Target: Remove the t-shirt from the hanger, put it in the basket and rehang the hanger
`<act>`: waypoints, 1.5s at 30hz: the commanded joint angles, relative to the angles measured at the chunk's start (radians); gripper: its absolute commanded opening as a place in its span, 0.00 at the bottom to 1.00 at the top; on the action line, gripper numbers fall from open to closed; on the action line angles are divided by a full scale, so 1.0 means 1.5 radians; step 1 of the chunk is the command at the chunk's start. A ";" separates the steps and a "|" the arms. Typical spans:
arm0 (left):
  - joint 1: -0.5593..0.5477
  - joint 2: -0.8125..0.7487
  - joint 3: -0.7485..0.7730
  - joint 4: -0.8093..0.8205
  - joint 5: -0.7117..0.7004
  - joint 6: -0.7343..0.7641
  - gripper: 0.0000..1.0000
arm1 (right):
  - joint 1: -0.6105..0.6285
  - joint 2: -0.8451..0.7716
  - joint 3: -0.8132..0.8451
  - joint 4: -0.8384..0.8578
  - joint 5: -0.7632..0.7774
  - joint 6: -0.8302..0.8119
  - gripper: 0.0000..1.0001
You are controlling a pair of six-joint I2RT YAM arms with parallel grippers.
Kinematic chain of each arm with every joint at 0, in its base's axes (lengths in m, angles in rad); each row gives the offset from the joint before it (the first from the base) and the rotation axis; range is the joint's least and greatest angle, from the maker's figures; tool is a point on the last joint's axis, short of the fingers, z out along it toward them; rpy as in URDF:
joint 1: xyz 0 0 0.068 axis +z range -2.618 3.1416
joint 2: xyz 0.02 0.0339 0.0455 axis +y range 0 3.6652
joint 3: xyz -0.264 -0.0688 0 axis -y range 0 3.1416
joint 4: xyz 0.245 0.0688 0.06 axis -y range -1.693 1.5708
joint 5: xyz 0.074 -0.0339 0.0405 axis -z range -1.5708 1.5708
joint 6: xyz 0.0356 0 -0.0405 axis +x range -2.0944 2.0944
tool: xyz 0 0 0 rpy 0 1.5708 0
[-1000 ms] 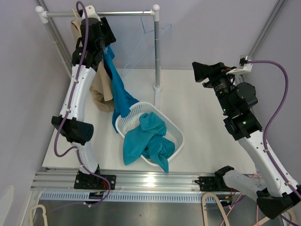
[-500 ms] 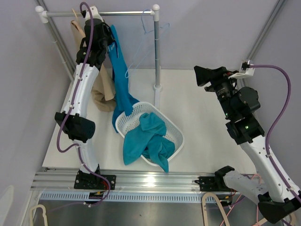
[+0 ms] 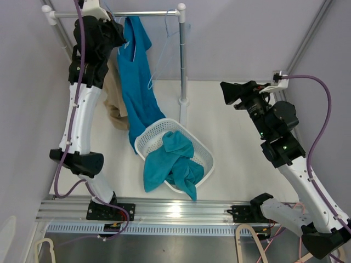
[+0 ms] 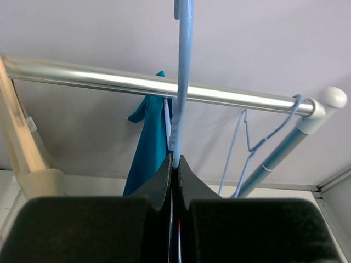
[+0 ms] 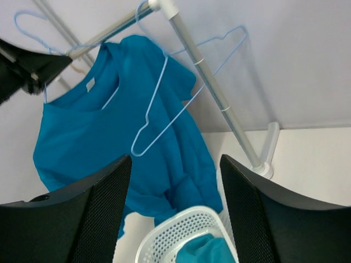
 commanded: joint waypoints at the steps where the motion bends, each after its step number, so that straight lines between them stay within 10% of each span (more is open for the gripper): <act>1: 0.002 -0.052 0.031 0.017 0.033 -0.014 0.01 | 0.072 0.027 0.045 -0.031 0.031 -0.081 0.71; 8: -0.001 -0.105 -0.009 -0.100 0.009 -0.086 0.01 | 0.213 0.137 0.110 -0.060 -0.142 -0.232 0.73; 18: -0.036 -0.213 -0.129 -0.133 -0.079 -0.105 0.01 | 0.457 0.268 0.105 0.016 -0.060 -0.285 0.82; 29: -0.069 -0.262 -0.225 -0.088 -0.139 -0.103 0.01 | 0.514 0.417 0.198 0.098 0.011 -0.295 0.84; 32: -0.071 -0.254 -0.221 -0.087 -0.138 -0.105 0.01 | 0.516 0.437 0.227 0.096 0.033 -0.300 0.70; 33: -0.071 -0.252 -0.223 -0.087 -0.138 -0.108 0.01 | 0.518 0.437 0.227 0.096 0.029 -0.302 0.34; 35: -0.071 -0.245 -0.226 -0.081 -0.134 -0.109 0.01 | 0.525 0.427 0.216 0.085 0.040 -0.292 0.00; 45: -0.065 -0.118 -0.110 -0.091 -0.151 -0.091 0.01 | 0.669 0.287 -0.033 0.114 0.104 -0.150 0.00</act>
